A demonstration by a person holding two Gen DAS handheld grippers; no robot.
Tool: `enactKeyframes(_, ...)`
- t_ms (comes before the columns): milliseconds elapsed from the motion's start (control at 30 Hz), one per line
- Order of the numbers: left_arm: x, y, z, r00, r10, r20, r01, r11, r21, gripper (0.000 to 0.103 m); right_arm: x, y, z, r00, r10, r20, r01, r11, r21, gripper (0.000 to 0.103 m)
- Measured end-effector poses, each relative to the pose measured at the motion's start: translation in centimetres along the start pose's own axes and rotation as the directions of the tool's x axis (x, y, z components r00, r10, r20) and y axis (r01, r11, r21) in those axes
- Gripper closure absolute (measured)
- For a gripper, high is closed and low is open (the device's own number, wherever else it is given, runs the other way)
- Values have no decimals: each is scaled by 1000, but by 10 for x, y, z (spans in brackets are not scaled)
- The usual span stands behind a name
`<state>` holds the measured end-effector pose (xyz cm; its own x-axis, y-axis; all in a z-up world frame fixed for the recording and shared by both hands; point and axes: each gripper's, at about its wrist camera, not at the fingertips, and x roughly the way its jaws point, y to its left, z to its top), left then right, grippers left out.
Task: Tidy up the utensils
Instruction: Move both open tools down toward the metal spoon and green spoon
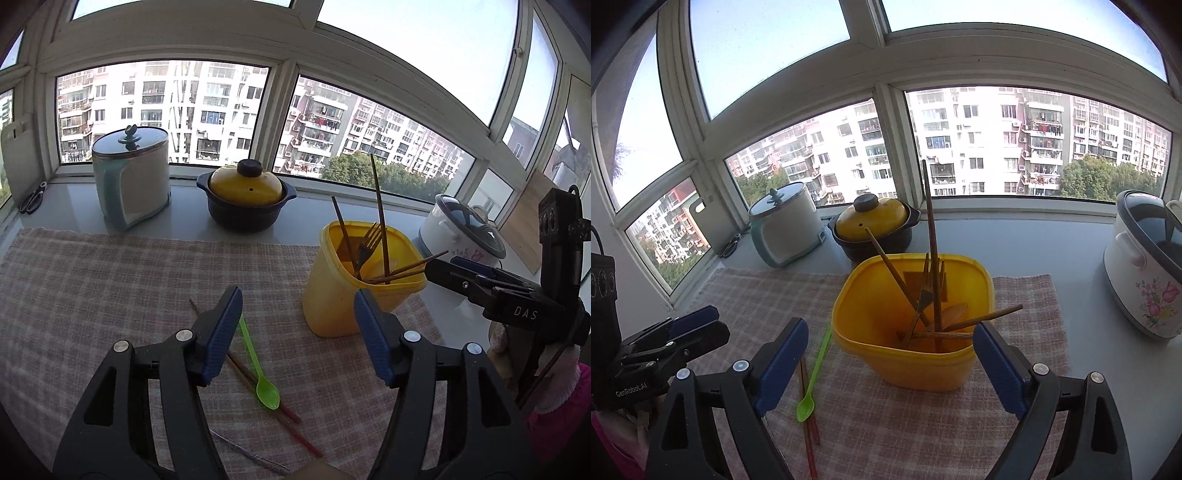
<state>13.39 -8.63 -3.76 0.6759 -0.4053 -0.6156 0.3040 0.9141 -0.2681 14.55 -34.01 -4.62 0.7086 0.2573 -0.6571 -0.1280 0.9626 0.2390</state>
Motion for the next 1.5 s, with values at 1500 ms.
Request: enactKeyframes(1500,30,108,-139,925,-55,-376,-107,912,-397,54,57,67,-75,936,120,-332,-163,981,-103,30)
